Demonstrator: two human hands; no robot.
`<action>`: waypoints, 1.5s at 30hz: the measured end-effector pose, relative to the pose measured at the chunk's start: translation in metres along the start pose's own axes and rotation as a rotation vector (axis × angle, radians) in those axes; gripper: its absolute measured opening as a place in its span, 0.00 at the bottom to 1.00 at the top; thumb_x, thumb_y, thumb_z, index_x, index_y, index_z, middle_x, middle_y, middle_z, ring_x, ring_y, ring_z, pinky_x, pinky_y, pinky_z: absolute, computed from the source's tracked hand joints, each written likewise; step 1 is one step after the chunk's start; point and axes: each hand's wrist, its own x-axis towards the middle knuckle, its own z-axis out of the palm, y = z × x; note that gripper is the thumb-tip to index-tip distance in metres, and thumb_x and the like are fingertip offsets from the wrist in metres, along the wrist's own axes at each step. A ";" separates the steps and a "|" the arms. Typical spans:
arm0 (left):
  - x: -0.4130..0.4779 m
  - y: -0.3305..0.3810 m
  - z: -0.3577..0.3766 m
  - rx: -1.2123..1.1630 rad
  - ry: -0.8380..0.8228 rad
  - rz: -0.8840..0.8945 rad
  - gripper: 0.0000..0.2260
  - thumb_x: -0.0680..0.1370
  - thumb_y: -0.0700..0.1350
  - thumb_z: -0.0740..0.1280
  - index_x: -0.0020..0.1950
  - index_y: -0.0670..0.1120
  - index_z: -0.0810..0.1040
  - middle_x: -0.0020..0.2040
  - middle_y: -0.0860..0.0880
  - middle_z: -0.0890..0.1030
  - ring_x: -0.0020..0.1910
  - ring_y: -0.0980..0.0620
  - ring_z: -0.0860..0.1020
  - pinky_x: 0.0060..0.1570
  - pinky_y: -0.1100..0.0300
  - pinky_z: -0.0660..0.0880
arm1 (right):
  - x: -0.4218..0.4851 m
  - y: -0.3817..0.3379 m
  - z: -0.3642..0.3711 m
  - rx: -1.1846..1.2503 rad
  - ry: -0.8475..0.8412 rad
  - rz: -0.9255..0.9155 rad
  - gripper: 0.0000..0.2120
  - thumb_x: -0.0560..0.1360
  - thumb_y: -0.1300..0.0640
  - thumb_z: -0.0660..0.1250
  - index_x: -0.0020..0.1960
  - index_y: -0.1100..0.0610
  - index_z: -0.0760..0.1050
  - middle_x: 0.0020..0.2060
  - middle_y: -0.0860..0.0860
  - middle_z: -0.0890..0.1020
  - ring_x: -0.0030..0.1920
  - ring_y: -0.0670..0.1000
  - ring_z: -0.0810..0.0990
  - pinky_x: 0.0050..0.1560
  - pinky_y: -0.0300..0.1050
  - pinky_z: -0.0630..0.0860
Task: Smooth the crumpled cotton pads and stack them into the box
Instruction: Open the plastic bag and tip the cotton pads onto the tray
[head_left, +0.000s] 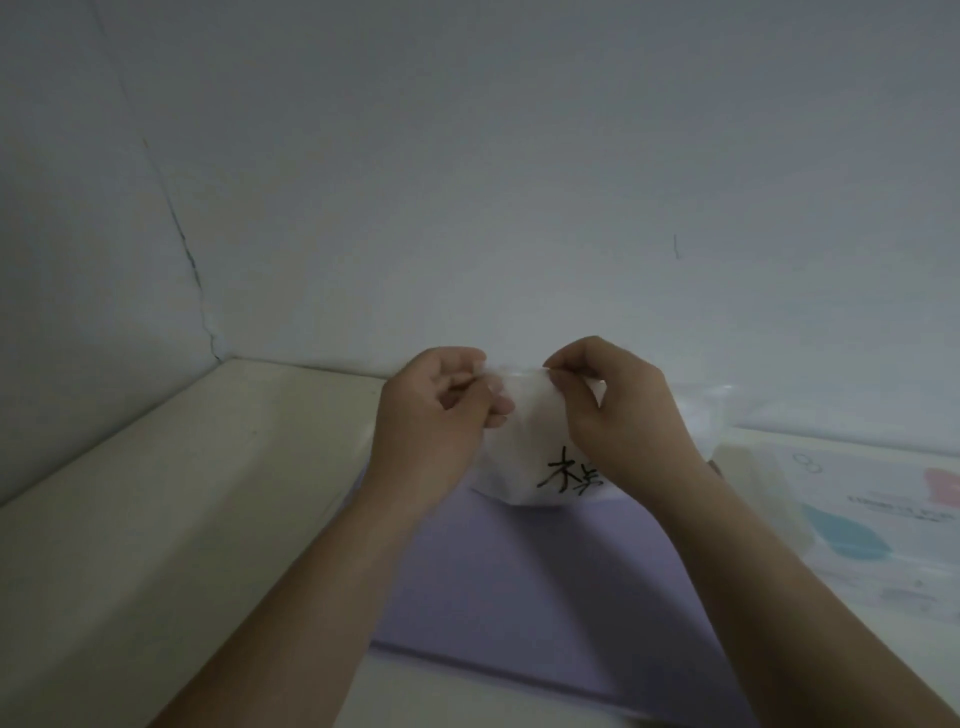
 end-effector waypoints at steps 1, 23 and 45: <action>-0.001 0.000 -0.001 0.007 0.003 0.003 0.06 0.80 0.35 0.69 0.55 0.43 0.82 0.41 0.44 0.87 0.38 0.52 0.87 0.42 0.62 0.81 | -0.001 -0.003 -0.001 0.022 -0.022 -0.011 0.07 0.80 0.59 0.69 0.55 0.52 0.83 0.48 0.44 0.85 0.50 0.42 0.80 0.50 0.27 0.71; 0.025 0.008 -0.035 0.376 0.255 0.255 0.03 0.80 0.46 0.66 0.50 0.52 0.79 0.44 0.52 0.86 0.41 0.54 0.84 0.51 0.49 0.82 | 0.003 0.011 -0.008 -0.248 0.049 0.021 0.04 0.82 0.55 0.66 0.52 0.52 0.80 0.49 0.49 0.83 0.53 0.57 0.81 0.54 0.54 0.77; 0.025 -0.008 -0.024 0.756 0.027 0.560 0.08 0.82 0.39 0.65 0.52 0.52 0.78 0.44 0.53 0.78 0.41 0.51 0.77 0.44 0.51 0.77 | 0.010 0.028 -0.039 -0.366 0.016 0.253 0.04 0.85 0.52 0.61 0.55 0.47 0.75 0.49 0.44 0.79 0.48 0.51 0.73 0.47 0.47 0.66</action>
